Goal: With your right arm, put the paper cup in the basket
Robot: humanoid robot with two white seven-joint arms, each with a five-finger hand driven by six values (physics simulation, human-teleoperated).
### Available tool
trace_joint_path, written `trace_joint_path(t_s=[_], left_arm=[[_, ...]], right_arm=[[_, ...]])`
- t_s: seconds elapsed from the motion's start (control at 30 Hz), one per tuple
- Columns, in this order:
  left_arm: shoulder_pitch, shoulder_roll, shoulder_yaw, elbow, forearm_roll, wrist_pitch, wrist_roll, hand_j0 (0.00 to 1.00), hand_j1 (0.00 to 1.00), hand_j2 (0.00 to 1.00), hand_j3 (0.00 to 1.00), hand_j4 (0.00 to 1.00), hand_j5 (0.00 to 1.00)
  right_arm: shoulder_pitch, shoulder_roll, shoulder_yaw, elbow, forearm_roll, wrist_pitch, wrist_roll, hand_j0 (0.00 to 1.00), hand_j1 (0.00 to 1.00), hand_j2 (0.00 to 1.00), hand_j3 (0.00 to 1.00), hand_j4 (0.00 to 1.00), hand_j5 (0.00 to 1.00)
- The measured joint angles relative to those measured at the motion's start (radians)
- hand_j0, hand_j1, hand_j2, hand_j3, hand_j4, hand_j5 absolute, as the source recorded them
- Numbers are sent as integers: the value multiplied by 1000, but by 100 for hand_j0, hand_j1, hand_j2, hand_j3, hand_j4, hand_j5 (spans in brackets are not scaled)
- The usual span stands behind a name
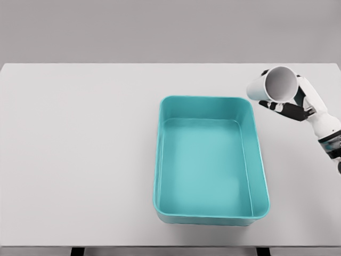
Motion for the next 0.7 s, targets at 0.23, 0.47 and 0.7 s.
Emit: trace_joint_path(t_s=[0.23, 0.47, 0.7], left_arm=[[2, 0, 0, 0, 0, 0, 0, 100, 100, 100, 100, 100, 100], [3, 0, 0, 0, 0, 0, 0, 100, 100, 100, 100, 100, 100], [3, 0, 0, -1, 0, 0, 0, 100, 100, 100, 100, 100, 100]], right_arm=[[-63, 31, 47, -2, 29, 0, 0, 75, 75, 75, 75, 75, 75], [-72, 37, 60, -4, 146, 0, 0, 77, 77, 77, 77, 77, 77], [-109, 34, 61, -25, 243, 0, 0, 78, 78, 78, 78, 78, 78]])
